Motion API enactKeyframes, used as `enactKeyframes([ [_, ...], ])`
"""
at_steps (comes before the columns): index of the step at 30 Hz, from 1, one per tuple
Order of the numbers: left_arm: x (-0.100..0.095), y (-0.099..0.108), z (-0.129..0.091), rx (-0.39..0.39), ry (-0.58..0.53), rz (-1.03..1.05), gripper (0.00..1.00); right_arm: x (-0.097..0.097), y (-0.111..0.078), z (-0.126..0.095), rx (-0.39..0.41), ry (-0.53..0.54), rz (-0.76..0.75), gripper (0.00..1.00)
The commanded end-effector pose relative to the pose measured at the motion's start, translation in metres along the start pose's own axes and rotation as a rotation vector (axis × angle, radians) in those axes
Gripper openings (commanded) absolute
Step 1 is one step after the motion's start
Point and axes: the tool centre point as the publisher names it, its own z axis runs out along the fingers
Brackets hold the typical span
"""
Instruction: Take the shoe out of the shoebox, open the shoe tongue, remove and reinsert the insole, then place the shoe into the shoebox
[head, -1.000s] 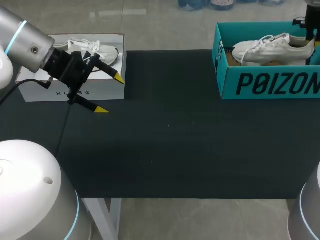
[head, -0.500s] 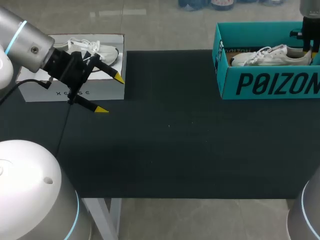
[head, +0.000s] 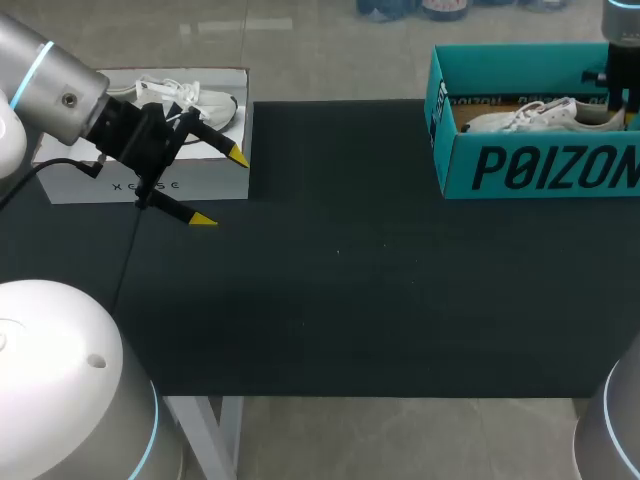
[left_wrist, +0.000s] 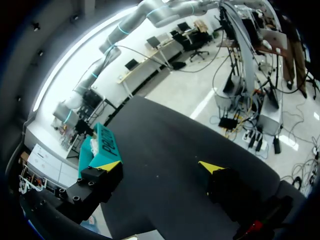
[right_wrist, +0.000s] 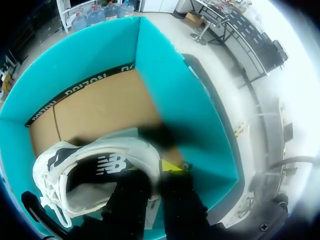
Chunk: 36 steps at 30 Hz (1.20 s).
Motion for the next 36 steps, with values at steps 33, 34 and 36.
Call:
enactKeyframes([
  [33,0.0,0.0,0.0,-0.002,0.003,0.001,1.0,0.006,-0.022,0.034,0.034,-0.018,-0.024,1.0],
  [34,0.0,0.0,0.0,-0.002,0.003,0.001,1.0,0.006,-0.022,0.031,0.031,-0.017,-0.023,1.0],
  [36,0.0,0.0,0.0,-0.002,0.003,0.001,1.0,0.004,-0.023,0.025,0.02,-0.011,-0.019,1.0],
])
